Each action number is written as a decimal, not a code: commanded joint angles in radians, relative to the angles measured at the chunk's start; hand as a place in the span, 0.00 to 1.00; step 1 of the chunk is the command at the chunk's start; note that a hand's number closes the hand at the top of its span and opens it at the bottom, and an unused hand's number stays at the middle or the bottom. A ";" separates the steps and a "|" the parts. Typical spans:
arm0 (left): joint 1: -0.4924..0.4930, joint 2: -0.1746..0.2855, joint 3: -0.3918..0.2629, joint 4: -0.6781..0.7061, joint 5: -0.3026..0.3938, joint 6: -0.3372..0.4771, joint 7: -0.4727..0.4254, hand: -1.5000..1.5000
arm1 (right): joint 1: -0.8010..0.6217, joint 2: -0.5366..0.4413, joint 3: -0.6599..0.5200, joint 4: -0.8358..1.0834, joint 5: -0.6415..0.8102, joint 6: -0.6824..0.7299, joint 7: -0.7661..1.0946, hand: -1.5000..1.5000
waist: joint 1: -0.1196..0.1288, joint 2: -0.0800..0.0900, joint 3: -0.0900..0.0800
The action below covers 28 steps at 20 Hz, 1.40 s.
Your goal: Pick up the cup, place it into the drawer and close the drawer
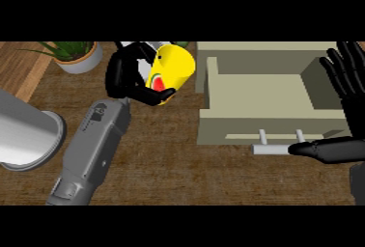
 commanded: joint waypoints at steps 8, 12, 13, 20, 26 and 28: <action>-0.363 -0.031 -0.106 0.096 0.017 0.279 0.283 1.00 | -0.010 0.022 0.023 -0.017 0.023 -0.015 0.004 0.00 | -0.035 0.010 -0.001; -0.492 -0.032 -0.162 0.226 0.050 0.361 0.386 1.00 | -0.009 0.026 0.046 -0.041 0.020 -0.003 0.016 0.00 | -0.062 0.015 0.000; -0.492 -0.032 -0.198 0.245 0.083 0.376 0.399 1.00 | 0.022 0.023 0.027 -0.039 0.012 0.007 -0.021 0.00 | -0.067 0.014 0.000; -0.542 -0.032 -0.292 0.466 0.125 0.394 0.379 1.00 | -0.035 0.033 0.038 0.060 0.039 0.009 -0.079 0.00 | -0.099 0.032 0.001; -0.528 -0.032 -0.423 0.534 0.148 0.292 0.423 1.00 | -0.080 0.028 0.053 0.047 0.002 0.038 -0.052 0.00 | -0.155 0.043 0.002; -0.516 -0.032 -0.449 0.538 0.162 0.291 0.420 1.00 | -0.097 0.026 0.054 0.065 0.009 0.040 -0.065 0.00 | -0.176 0.051 0.002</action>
